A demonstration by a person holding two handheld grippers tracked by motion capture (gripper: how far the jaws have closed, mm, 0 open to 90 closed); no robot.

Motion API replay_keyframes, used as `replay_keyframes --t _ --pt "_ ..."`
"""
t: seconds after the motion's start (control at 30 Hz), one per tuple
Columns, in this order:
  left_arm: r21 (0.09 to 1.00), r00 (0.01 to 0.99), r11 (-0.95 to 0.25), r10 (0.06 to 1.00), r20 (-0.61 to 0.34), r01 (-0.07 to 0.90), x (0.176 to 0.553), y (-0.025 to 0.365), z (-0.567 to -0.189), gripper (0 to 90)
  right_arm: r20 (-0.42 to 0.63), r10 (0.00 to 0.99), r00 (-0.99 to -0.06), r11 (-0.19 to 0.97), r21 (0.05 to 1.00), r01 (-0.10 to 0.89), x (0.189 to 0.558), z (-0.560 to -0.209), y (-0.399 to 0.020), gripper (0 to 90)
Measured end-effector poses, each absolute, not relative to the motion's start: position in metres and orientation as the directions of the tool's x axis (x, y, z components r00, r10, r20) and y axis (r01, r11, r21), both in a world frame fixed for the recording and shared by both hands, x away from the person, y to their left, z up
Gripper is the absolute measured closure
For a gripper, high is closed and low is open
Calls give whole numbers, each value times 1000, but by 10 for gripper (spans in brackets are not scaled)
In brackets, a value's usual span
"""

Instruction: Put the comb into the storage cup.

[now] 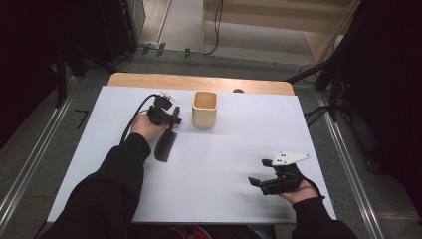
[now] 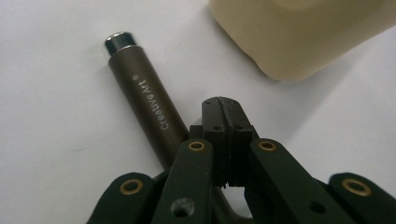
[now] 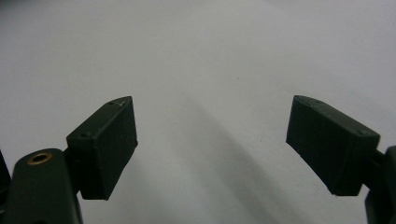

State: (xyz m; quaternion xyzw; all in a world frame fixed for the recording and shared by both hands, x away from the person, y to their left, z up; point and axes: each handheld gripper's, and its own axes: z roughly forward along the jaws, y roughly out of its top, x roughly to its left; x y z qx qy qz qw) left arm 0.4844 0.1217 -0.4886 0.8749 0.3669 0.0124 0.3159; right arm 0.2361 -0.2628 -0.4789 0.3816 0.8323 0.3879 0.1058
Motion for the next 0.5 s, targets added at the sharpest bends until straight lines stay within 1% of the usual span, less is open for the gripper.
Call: replay_keyframes --t 0.5 --pt "551 722 -532 661 -204 643 485 131 -488 900 119 713 -691 414 724 552 236 -479 -262 146"
